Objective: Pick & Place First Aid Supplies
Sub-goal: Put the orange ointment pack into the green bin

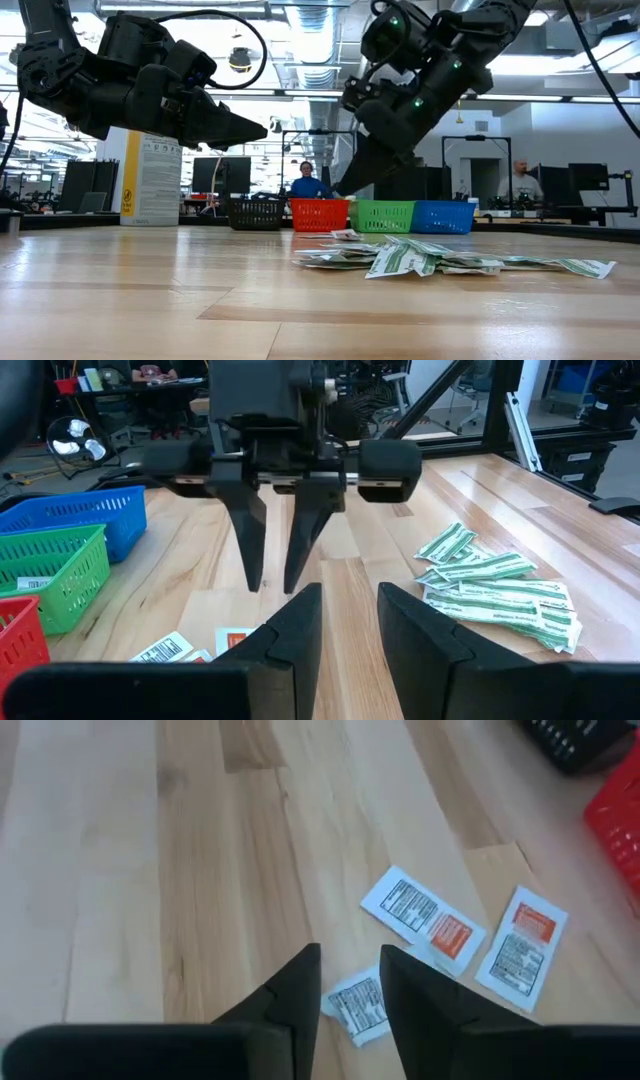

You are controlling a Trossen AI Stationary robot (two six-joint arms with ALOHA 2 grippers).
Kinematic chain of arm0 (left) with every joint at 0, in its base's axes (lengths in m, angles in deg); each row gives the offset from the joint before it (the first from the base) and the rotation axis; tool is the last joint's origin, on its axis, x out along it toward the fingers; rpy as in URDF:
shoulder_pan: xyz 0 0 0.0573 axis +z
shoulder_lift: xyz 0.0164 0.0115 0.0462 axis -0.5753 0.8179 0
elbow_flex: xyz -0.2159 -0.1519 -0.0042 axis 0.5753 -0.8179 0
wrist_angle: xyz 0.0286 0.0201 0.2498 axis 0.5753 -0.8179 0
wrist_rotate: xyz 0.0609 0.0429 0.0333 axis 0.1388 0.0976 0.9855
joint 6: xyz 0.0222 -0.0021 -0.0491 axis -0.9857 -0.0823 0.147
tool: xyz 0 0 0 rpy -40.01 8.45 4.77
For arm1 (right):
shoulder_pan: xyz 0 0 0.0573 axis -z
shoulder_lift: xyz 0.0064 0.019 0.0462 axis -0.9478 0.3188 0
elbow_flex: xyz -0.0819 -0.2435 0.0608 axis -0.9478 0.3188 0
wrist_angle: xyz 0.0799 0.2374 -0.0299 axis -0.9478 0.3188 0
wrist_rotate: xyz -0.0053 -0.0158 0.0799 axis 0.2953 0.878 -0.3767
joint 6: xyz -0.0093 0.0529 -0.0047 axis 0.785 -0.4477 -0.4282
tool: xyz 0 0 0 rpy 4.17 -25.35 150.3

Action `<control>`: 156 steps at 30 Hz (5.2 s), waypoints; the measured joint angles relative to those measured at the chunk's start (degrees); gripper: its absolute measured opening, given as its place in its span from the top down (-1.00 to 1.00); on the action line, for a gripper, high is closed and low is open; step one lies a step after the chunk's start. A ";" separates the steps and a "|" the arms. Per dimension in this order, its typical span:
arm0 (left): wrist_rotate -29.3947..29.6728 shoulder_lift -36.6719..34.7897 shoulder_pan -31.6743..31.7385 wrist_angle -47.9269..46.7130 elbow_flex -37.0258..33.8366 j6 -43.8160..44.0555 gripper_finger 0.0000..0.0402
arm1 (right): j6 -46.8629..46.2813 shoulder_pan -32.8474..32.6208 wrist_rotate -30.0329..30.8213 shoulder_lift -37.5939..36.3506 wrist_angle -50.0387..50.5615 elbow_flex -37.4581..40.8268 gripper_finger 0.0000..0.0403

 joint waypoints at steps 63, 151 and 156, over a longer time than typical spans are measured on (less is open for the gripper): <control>0.00 0.01 0.02 -0.01 0.00 -0.01 0.49 | -18.83 -1.61 11.08 12.56 -0.19 -0.20 0.67; 0.00 0.01 0.00 0.01 -0.02 -0.01 0.49 | -10.25 15.84 40.30 0.15 -4.12 1.40 0.69; 0.00 0.00 0.01 0.01 0.00 -0.01 0.49 | -9.36 16.80 40.28 0.15 -4.26 1.42 0.69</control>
